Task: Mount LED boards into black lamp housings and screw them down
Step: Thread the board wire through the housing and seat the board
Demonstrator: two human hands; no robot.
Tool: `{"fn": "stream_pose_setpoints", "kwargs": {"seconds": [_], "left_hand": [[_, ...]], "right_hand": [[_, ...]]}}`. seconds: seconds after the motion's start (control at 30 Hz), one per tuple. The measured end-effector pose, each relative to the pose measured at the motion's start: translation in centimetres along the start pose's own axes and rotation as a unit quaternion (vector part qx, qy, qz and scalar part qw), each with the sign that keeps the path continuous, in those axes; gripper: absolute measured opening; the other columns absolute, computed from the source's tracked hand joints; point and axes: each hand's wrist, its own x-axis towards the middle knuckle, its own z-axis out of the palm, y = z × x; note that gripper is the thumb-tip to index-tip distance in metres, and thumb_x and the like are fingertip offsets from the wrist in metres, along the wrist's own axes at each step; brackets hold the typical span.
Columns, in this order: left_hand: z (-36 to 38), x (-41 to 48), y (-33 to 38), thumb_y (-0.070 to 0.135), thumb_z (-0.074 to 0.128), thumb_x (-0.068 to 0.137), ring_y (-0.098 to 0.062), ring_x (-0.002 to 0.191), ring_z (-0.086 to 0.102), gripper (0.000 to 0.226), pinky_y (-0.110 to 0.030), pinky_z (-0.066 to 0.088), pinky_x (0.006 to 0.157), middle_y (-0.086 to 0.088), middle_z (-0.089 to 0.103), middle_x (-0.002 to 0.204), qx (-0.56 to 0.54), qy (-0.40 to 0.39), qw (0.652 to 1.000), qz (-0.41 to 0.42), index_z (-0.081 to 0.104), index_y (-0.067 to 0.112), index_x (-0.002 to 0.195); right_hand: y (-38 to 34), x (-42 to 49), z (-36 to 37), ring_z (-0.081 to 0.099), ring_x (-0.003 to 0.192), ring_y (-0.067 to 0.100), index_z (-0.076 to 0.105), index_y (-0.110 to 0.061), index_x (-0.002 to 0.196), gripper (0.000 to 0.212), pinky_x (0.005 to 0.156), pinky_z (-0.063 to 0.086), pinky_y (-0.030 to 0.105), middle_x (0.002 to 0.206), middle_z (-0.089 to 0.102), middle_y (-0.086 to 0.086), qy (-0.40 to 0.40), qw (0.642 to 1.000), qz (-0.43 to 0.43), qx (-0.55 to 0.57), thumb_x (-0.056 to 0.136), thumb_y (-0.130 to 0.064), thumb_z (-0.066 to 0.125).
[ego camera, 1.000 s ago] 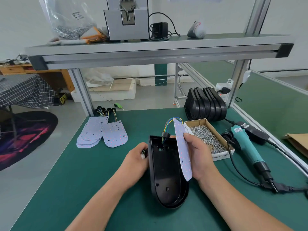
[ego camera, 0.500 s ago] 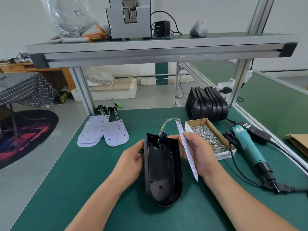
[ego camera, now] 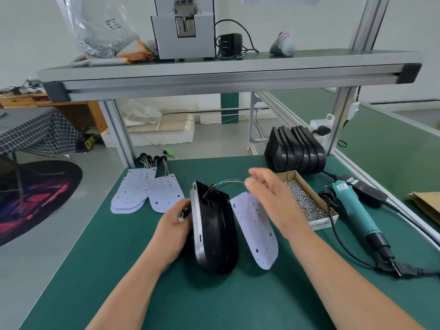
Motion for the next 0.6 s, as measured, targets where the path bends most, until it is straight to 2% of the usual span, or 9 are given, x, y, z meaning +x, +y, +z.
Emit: {"fn": "stream_pose_setpoints", "kwargs": {"seconds": [0.07, 0.17, 0.27, 0.33, 0.47, 0.57, 0.6], "left_hand": [[0.1, 0.0, 0.0, 0.001, 0.058, 0.099, -0.004, 0.090, 0.071, 0.047, -0.016, 0.054, 0.077, 0.012, 0.079, 0.102, -0.008, -0.010, 1.000, -0.007, 0.075, 0.044, 0.107], [0.1, -0.1, -0.1, 0.005, 0.060, 0.100, -0.016, 0.099, 0.076, 0.045, -0.032, 0.061, 0.085, 0.006, 0.081, 0.109, -0.046, -0.017, 0.999, -0.014, 0.074, 0.046, 0.112], [0.1, -0.2, 0.1, 0.023, 0.063, 0.089, -0.015, 0.091, 0.079, 0.034, -0.025, 0.060, 0.072, 0.003, 0.082, 0.105, -0.102, 0.003, 0.994, -0.032, 0.074, 0.047, 0.110], [-0.2, 0.0, -0.2, 0.025, 0.060, 0.086, -0.017, 0.090, 0.079, 0.036, -0.025, 0.060, 0.070, -0.001, 0.083, 0.104, -0.137, 0.006, 0.989, -0.055, 0.074, 0.045, 0.112], [-0.4, 0.3, -0.5, 0.021, 0.054, 0.086, -0.023, 0.092, 0.075, 0.045, -0.031, 0.061, 0.073, -0.008, 0.081, 0.110, -0.207, -0.024, 0.975, -0.072, 0.076, 0.034, 0.123], [-0.2, 0.3, -0.4, 0.031, 0.053, 0.090, -0.028, 0.116, 0.072, 0.043, -0.043, 0.060, 0.096, -0.014, 0.076, 0.126, -0.239, -0.057, 0.968, -0.054, 0.074, 0.025, 0.128], [-0.1, 0.3, -0.4, 0.035, 0.055, 0.091, -0.029, 0.120, 0.071, 0.045, -0.042, 0.060, 0.097, -0.016, 0.075, 0.129, -0.252, -0.069, 0.964, -0.050, 0.073, 0.022, 0.131]], "right_hand": [[-1.2, 0.2, 1.3, 0.060, 0.114, 0.000, 0.066, -0.034, 0.127, 0.059, 0.101, 0.047, 0.029, 0.119, 0.067, -0.020, 0.008, 0.997, -0.044, -0.065, 0.079, -0.068, 0.059], [-2.7, 0.2, 3.7, 0.060, 0.113, 0.003, 0.071, -0.032, 0.120, 0.057, 0.103, 0.046, 0.032, 0.117, 0.069, -0.019, -0.016, 0.972, -0.107, -0.209, 0.080, -0.069, 0.055], [-3.3, 0.2, 5.5, 0.063, 0.093, 0.005, 0.068, -0.033, 0.112, 0.045, 0.090, 0.050, 0.033, 0.096, 0.072, -0.018, -0.018, 0.954, -0.146, -0.260, 0.081, -0.065, 0.065], [-3.3, 0.5, 6.3, 0.063, 0.087, 0.007, 0.065, -0.034, 0.110, 0.043, 0.084, 0.048, 0.034, 0.090, 0.072, -0.017, -0.032, 0.947, -0.151, -0.281, 0.081, -0.066, 0.071], [-2.9, 1.0, 6.8, 0.063, 0.080, 0.003, 0.064, -0.034, 0.096, 0.032, 0.073, 0.050, 0.030, 0.082, 0.071, -0.018, -0.039, 0.975, -0.119, -0.182, 0.081, -0.056, 0.081], [-2.5, 1.2, 6.7, 0.067, 0.081, 0.001, 0.068, -0.036, 0.092, 0.026, 0.072, 0.051, 0.023, 0.084, 0.072, -0.021, -0.047, 0.986, -0.119, -0.110, 0.080, -0.051, 0.086], [-2.4, 1.3, 6.6, 0.068, 0.083, 0.000, 0.071, -0.036, 0.093, 0.024, 0.072, 0.050, 0.018, 0.086, 0.074, -0.022, -0.055, 0.987, -0.120, -0.087, 0.080, -0.049, 0.086]]}}
